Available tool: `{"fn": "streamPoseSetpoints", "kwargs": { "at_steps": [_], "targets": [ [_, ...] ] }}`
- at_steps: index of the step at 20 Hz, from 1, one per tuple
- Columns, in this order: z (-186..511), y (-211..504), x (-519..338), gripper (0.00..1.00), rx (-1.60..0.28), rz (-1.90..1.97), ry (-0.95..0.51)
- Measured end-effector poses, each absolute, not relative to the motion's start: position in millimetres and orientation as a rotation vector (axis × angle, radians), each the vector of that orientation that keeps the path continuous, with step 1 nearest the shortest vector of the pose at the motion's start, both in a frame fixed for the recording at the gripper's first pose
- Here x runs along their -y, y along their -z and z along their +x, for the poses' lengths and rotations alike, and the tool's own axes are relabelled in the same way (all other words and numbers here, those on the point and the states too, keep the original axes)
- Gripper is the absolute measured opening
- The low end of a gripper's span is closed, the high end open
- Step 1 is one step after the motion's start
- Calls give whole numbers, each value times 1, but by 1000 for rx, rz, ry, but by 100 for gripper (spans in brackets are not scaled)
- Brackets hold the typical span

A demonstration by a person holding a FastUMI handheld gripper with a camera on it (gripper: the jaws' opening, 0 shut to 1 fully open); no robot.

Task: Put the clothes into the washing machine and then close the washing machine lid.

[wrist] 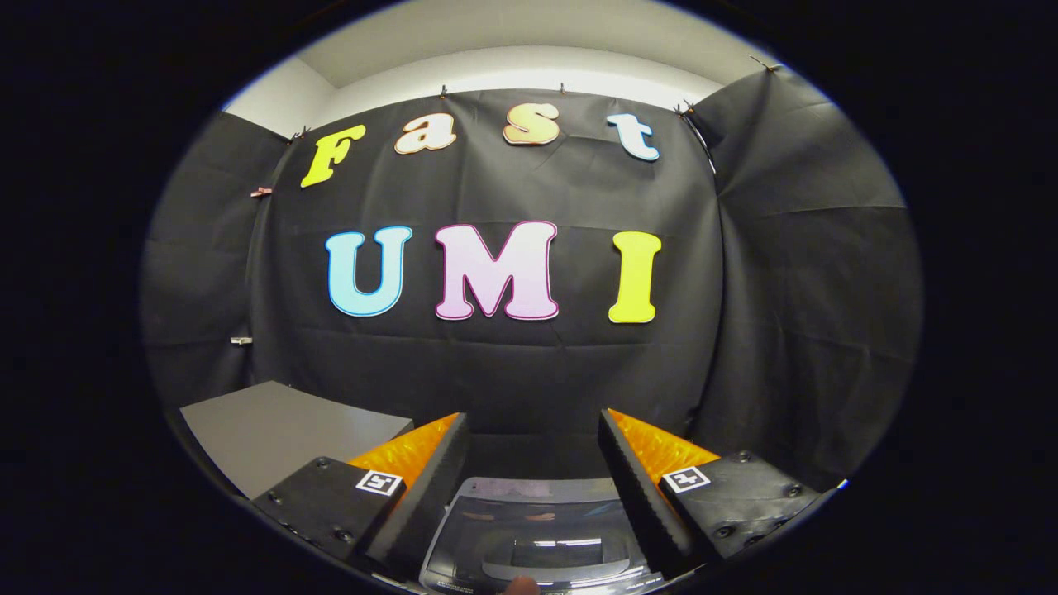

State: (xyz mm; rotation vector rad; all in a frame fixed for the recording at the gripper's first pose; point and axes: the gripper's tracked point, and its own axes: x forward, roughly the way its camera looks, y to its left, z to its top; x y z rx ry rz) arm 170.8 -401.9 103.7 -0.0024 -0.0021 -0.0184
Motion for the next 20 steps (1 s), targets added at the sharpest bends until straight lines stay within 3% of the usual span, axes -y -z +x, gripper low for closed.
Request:
{"fn": "streamPoseSetpoints", "kwargs": {
  "at_steps": [20],
  "targets": [
    [175,-112,395,98,25,-9,38]
  ]
}}
